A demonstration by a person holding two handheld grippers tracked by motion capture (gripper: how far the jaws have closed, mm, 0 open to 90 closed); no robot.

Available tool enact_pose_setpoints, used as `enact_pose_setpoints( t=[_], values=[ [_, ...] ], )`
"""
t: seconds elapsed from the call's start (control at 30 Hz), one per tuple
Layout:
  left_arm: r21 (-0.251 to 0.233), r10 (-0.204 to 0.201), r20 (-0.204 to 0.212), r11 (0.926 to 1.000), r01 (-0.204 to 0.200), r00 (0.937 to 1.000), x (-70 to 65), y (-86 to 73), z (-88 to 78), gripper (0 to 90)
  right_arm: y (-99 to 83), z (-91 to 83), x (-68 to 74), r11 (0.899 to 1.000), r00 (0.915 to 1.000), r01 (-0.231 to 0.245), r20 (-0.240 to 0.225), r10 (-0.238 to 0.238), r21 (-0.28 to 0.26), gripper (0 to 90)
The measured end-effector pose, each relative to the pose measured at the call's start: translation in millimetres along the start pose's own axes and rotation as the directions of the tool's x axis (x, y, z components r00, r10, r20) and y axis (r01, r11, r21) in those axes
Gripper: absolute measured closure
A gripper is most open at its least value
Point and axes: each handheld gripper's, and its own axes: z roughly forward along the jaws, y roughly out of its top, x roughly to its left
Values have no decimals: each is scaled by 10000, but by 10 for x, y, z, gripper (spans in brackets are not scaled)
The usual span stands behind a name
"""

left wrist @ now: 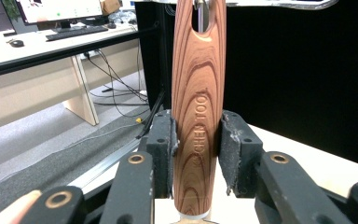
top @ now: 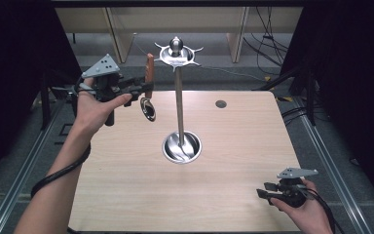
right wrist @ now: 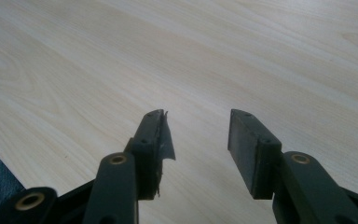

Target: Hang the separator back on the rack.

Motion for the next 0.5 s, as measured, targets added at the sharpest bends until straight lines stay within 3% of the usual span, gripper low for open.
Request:
enact_pose_setpoints(
  t=[0.23,0.37,0.5],
  values=[
    [87,26,58,10000,-26,10000,4,10,33,666,4,-21,-3,9997,10000,-11,16,10,245,568],
    [121,33,75,9999,-33,10000,7,14,39,666,-1,6,2,10000,10000,-39,-19,39,-56,568],
    [205,34,95,9998,-36,9999,8,23,44,665,-3,4,-3,10000,10000,31,48,-31,-3,568]
  ],
)
